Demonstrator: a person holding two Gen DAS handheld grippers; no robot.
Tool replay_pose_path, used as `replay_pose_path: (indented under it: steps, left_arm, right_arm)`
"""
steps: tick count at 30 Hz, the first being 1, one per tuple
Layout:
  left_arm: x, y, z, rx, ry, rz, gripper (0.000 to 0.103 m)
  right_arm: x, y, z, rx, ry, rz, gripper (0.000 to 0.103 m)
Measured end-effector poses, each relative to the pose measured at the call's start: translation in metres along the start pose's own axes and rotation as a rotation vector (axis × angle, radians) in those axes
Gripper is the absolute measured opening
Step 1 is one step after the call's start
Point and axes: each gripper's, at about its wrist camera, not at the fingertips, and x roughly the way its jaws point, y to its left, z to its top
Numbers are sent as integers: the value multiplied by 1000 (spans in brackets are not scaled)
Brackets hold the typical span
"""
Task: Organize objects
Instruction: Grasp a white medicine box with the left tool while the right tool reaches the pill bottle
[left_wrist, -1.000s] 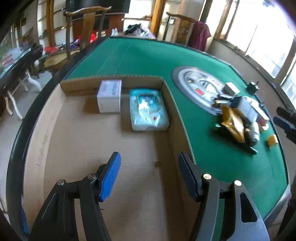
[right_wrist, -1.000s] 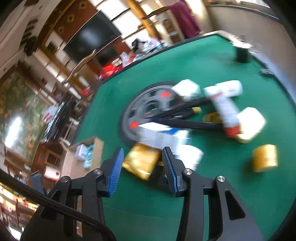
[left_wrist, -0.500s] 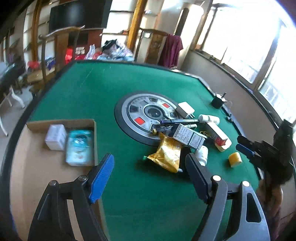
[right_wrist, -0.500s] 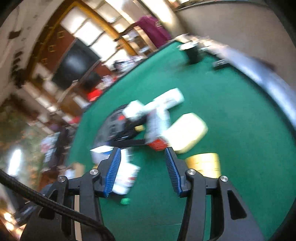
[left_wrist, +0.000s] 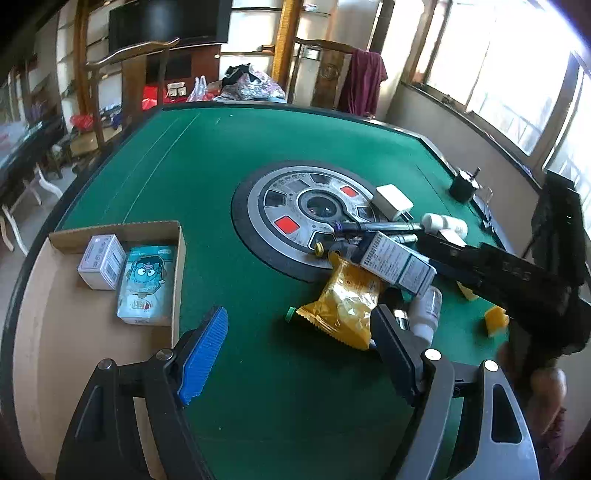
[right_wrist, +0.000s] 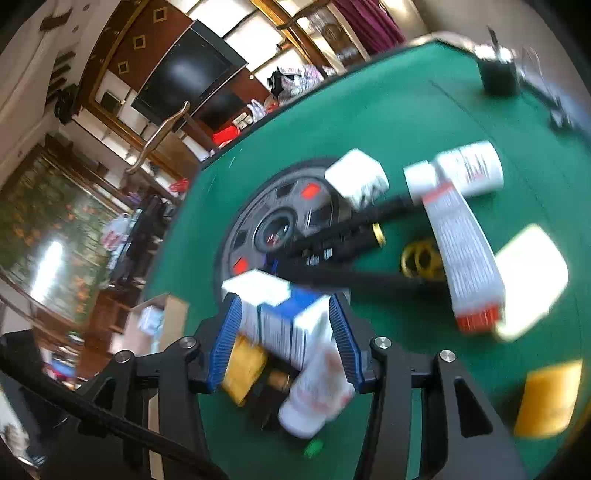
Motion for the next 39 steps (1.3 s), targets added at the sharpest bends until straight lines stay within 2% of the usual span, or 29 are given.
replay_pose_path:
  steps: [1,3,8,10,11,12,15,17,22,25,30,34,35,36,37,38,39]
  left_arm:
    - [1,1,-1,-9,-1,4,74]
    - [2,4,-3,-25,-1,1,74]
    - [8,9,-3,-23,8,16,74]
    - [12,9,-1,-25,14,11,74]
    - [14,8,1,-27,15,10,74]
    - [16,6,2,-21,16,10,74]
    - [23,-6,6,30,13,29,74]
    - [31,-17,9,58,20,46,74]
    - [57,-42,15,80,49,26,74]
    - [69,-57,17,114,44,46,74]
    - [89,-81,18,214,17,144,74]
    - [95,-84,19,221,0,147,73]
    - [95,-85,19,218,1,139,71]
    - [95,-86,19,224,-5,141,58]
    - [94,-88,18,249,-13,157,34]
    - [94,-90,16,274,-7,176,29]
    - [94,-90,16,279,3,181,29]
  right_arm:
    - [7,0,2,-3,23,-5,48]
    - [14,-4,3,21,59,57,48]
    - [14,7,-14,-23,181,235,50]
    - [12,14,-20,-41,219,331,50]
    - [7,18,-22,-51,234,394,50]
    - [3,18,-22,-53,224,414,50]
    - [-17,10,-19,-36,132,387,50]
    - [-35,-1,-16,-33,53,324,50]
    - [-60,-31,-8,46,-64,278,54]
    - [-67,-41,4,99,-100,272,54]
    - [-79,-51,11,161,-153,269,54]
    - [-80,-55,16,189,-172,267,54]
    - [-80,-55,16,190,-171,264,54]
    - [-79,-55,17,190,-170,258,54]
    - [-80,-57,17,190,-169,255,54]
    - [-78,-57,16,188,-164,248,54]
    - [-78,-58,17,187,-162,244,54]
